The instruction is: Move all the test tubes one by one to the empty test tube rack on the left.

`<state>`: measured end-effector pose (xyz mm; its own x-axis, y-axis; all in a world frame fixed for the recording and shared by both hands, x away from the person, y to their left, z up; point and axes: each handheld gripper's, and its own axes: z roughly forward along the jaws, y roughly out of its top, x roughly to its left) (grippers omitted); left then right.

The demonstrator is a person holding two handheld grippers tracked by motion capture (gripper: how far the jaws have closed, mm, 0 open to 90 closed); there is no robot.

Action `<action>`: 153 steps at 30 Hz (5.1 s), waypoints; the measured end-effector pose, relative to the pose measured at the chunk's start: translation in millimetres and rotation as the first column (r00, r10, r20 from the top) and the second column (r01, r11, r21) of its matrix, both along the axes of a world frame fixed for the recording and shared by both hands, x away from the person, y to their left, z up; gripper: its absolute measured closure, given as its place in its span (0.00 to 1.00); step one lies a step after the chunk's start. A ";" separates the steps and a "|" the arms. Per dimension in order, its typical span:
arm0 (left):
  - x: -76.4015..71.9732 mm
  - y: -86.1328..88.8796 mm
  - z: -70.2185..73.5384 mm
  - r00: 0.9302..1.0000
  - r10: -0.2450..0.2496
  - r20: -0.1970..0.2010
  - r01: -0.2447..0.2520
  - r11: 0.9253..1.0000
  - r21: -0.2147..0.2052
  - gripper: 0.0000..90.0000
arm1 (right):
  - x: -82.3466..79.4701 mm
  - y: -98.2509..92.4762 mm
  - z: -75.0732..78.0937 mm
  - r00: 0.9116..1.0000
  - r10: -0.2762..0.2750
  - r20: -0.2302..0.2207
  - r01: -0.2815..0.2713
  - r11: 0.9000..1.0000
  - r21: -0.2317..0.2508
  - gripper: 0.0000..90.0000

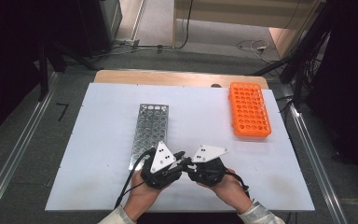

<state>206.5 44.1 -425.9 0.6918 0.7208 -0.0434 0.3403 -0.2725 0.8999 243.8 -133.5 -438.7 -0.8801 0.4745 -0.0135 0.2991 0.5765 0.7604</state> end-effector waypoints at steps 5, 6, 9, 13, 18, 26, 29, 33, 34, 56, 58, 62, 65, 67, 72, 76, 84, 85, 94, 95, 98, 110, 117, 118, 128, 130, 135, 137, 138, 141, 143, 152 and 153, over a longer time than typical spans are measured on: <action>0.7 -0.5 0.4 1.000 0.005 0.006 -0.005 1.000 -0.002 0.83 | 0.6 -0.9 0.4 1.000 -0.003 -0.001 0.003 1.000 0.003 0.81; 1.2 -0.5 1.1 1.000 0.003 0.005 -0.003 1.000 0.001 0.84 | 0.9 -1.2 0.6 1.000 -0.005 -0.005 0.005 1.000 0.007 0.81; 2.8 -0.3 4.2 1.000 0.008 0.012 -0.007 1.000 -0.006 0.84 | 1.1 -2.3 1.6 1.000 -0.005 -0.007 0.005 1.000 0.017 0.73; 6.0 3.7 10.5 1.000 0.023 0.022 -0.022 1.000 -0.015 0.84 | 2.8 -3.9 2.8 1.000 -0.010 -0.022 0.011 1.000 0.026 0.42; 10.9 13.0 20.2 0.998 0.051 0.027 -0.050 0.998 -0.040 0.84 | 6.0 -5.4 1.9 0.998 -0.026 -0.048 0.026 1.000 0.013 0.24; 16.3 32.6 35.8 0.992 0.116 0.045 -0.111 0.990 -0.088 0.84 | 6.1 -6.2 1.4 0.998 -0.039 -0.052 0.040 0.999 0.007 0.22; 17.7 38.1 37.3 0.990 0.136 0.045 -0.131 0.987 -0.089 0.84 | 6.0 -6.7 1.3 0.998 -0.041 -0.051 0.041 0.999 0.005 0.22; 18.9 43.6 37.1 0.986 0.158 0.044 -0.155 0.985 -0.082 0.84 | 6.2 -7.6 1.4 0.998 -0.041 -0.048 0.042 0.999 0.006 0.22; 19.0 44.9 36.9 0.986 0.164 0.043 -0.160 0.984 -0.080 0.84 | 6.2 -7.9 1.4 0.998 -0.042 -0.048 0.043 0.999 0.007 0.22; 22.6 58.2 23.2 0.976 0.216 0.026 -0.215 0.976 -0.034 0.84 | 6.1 -10.1 -0.9 0.998 -0.048 -0.049 0.048 0.999 -0.006 0.23; 22.7 57.2 20.7 0.976 0.218 0.022 -0.217 0.976 -0.029 0.84 | 6.1 -10.0 -1.4 0.998 -0.047 -0.049 0.047 0.999 -0.007 0.23; 23.5 55.2 13.9 0.975 0.220 0.009 -0.220 0.975 -0.012 0.84 | 5.7 -9.6 -2.4 0.998 -0.046 -0.051 0.046 0.999 -0.009 0.23; 23.1 53.0 7.9 0.975 0.221 0.003 -0.221 0.975 0.006 0.84 | 4.6 -8.9 -2.6 0.998 -0.042 -0.049 0.041 0.999 -0.011 0.23; 22.7 52.0 5.2 0.975 0.222 -0.002 -0.222 0.975 0.017 0.84 | 4.0 -8.5 -2.7 0.998 -0.041 -0.049 0.040 0.999 -0.012 0.23; 22.4 51.7 1.9 0.976 0.219 -0.011 -0.219 0.975 0.028 0.84 | 3.9 -8.5 -3.4 0.998 -0.041 -0.051 0.041 0.999 -0.013 0.23; 22.5 52.6 1.0 0.976 0.218 -0.020 -0.217 0.976 0.029 0.83 | 4.2 -8.3 -3.8 0.998 -0.042 -0.050 0.041 0.999 -0.014 0.23; 21.5 53.2 2.4 0.976 0.216 -0.024 -0.216 0.976 0.015 0.80 | 4.1 -8.3 -3.8 0.998 -0.043 -0.050 0.042 0.999 -0.014 0.23; 21.1 53.4 3.0 0.977 0.214 -0.023 -0.214 0.977 0.006 0.78 | 4.5 -8.7 -3.6 0.998 -0.043 -0.047 0.043 0.999 -0.012 0.23; 13.9 56.0 11.7 0.980 0.198 -0.031 -0.199 0.979 -0.052 0.57 | 20.6 -32.9 2.4 0.987 -0.158 -0.017 0.158 0.987 0.008 0.24; 13.6 55.9 12.1 0.978 0.205 -0.032 -0.206 0.977 -0.053 0.52 | 24.4 -37.4 2.5 0.984 -0.179 -0.016 0.179 0.984 0.008 0.24; 13.7 55.9 12.5 0.973 0.229 -0.029 -0.231 0.972 -0.054 0.36 | 34.7 -51.0 3.7 0.971 -0.240 0.000 0.240 0.971 0.013 0.25; 15.5 60.4 11.5 0.969 0.247 -0.032 -0.249 0.964 -0.098 0.29 | 72.1 -109.7 15.1 0.904 -0.422 0.063 0.424 0.906 -0.011 0.26; 16.6 60.2 10.7 0.968 0.249 -0.032 -0.251 0.963 -0.094 0.29 | 90.6 -150.4 23.0 0.865 -0.499 0.058 0.499 0.867 0.014 0.28; 16.7 60.2 10.7 0.968 0.249 -0.032 -0.250 0.964 -0.093 0.29 | 94.2 -156.0 23.0 0.858 -0.511 0.053 0.511 0.859 0.014 0.28; 18.0 60.8 10.5 0.967 0.251 -0.033 -0.253 0.963 -0.096 0.30 | 126.1 -187.3 22.6 0.796 -0.604 0.043 0.605 0.796 0.001 0.30; 18.6 60.8 10.5 0.967 0.254 -0.034 -0.256 0.962 -0.097 0.31 | 133.0 -190.4 20.0 0.783 -0.621 0.042 0.621 0.783 0.005 0.31; 18.8 61.3 10.5 0.966 0.255 -0.035 -0.257 0.962 -0.095 0.31 | 149.7 -193.9 10.3 0.757 -0.653 0.034 0.653 0.757 -0.013 0.37; 18.5 61.2 10.6 0.966 0.255 -0.034 -0.257 0.961 -0.098 0.31 | 154.8 -195.6 7.4 0.743 -0.668 0.034 0.669 0.743 -0.008 0.39; 18.4 61.1 10.5 0.967 0.253 -0.034 -0.256 0.962 -0.098 0.31 | 157.2 -196.8 6.2 0.738 -0.674 0.038 0.675 0.738 -0.004 0.41; 18.3 60.5 10.3 0.967 0.251 -0.035 -0.253 0.963 -0.093 0.31 | 165.3 -199.3 3.8 0.724 -0.689 0.036 0.689 0.725 -0.006 0.46; 18.4 60.5 10.3 0.967 0.251 -0.035 -0.253 0.963 -0.095 0.31 | 169.8 -200.1 3.9 0.722 -0.691 0.041 0.691 0.723 -0.001 0.48; 18.1 61.9 11.5 0.968 0.251 -0.033 -0.253 0.962 -0.099 0.31 | 185.5 -200.9 -1.3 0.707 -0.706 0.045 0.706 0.708 0.011 0.59; 18.1 62.1 11.6 0.968 0.250 -0.033 -0.252 0.963 -0.099 0.31 | 186.9 -200.6 -1.8 0.705 -0.708 0.049 0.708 0.706 0.009 0.61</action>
